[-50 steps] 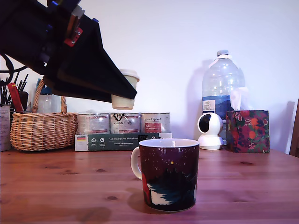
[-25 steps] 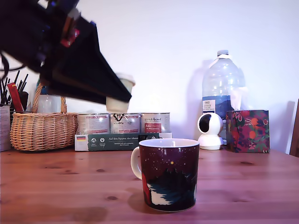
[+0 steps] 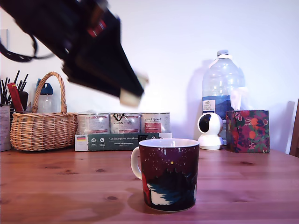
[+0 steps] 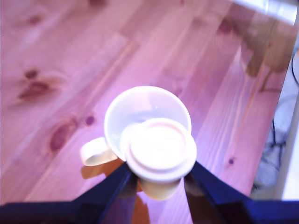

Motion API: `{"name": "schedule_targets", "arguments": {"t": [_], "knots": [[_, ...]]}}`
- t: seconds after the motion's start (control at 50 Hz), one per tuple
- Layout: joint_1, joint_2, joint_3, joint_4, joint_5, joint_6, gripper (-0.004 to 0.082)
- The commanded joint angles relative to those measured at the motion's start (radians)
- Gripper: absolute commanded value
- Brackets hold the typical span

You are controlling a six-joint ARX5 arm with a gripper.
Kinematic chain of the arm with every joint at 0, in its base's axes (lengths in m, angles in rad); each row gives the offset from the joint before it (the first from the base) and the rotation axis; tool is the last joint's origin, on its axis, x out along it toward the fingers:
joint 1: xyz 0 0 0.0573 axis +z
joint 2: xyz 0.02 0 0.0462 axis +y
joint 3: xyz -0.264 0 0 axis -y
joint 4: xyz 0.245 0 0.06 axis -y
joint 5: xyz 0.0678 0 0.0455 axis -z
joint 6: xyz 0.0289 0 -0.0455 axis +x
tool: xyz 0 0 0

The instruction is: Pick up the coffee capsules from the table one by one and drop them inside the nearest coffee cup

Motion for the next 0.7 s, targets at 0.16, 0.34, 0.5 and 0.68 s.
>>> {"name": "schedule_targets", "arguments": {"t": [0.16, 0.34, 0.5, 0.68], "knots": [[-0.022, 0.114, 0.148, -0.108, -0.052, 0.048, 0.0196], [-0.035, 0.198, 0.225, -0.165, -0.073, 0.074, 0.0196], [-0.036, 0.267, 0.297, -0.225, -0.078, 0.074, 0.0196], [-0.055, 0.324, 0.372, -0.282, -0.093, 0.077, 0.0196]]}}
